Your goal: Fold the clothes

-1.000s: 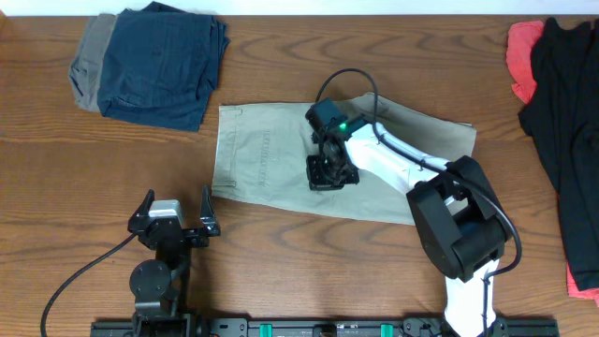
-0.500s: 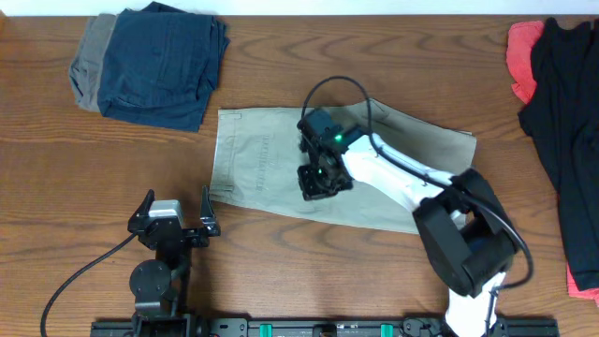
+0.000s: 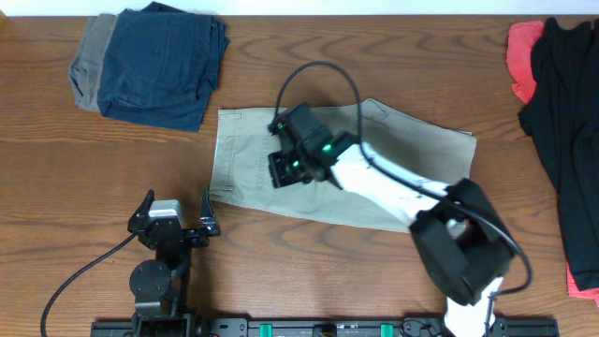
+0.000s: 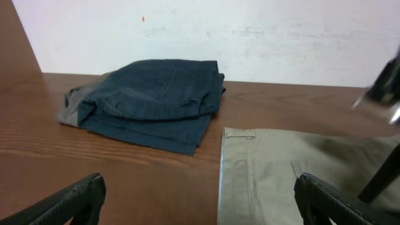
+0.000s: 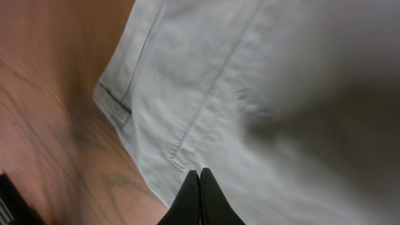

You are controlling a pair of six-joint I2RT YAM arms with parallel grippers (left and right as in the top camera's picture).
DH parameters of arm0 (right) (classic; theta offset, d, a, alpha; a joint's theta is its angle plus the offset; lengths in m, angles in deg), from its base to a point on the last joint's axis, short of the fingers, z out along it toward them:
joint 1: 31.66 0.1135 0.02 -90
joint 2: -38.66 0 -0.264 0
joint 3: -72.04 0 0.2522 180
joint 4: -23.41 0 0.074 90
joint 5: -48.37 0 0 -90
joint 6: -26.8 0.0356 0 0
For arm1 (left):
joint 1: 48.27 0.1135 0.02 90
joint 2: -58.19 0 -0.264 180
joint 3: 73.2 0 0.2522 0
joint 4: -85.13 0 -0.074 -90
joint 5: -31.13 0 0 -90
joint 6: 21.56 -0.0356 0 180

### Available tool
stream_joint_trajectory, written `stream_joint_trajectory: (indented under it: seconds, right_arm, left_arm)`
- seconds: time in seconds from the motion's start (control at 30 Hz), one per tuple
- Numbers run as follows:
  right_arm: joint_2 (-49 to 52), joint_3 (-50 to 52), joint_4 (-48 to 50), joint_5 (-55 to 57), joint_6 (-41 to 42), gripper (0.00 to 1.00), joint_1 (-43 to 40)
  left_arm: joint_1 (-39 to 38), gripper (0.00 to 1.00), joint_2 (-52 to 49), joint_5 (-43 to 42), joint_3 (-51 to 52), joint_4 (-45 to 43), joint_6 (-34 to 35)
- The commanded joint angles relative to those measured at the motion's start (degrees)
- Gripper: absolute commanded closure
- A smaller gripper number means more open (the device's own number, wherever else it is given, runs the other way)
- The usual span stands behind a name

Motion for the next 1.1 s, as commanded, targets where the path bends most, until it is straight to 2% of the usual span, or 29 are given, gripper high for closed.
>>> stream_joint_trajectory:
  seconds: [0.0,0.3,0.7,1.07]
  right_arm:
    - [3.98,-0.17,1.11,-0.61,2.08,0.99,2.82]
    - [7.89,-0.17,0.96,1.20,2.05,0.99,4.17]
    - [8.04,-0.17,-6.82,-3.50,2.34,0.99,8.26]
    - [7.08,-0.17,-17.09,-4.13,1.51,0.99,8.28]
  left_arm:
    - [-0.24,0.02,0.35,0.70,1.03,2.03,-0.33]
    - [-0.24,0.02,0.35,0.72,1.03,2.03,-0.33]
    - [-0.24,0.02,0.35,0.70,1.03,2.03,-0.31]
    - [-0.24,0.02,0.35,0.70,1.03,2.03,-0.33]
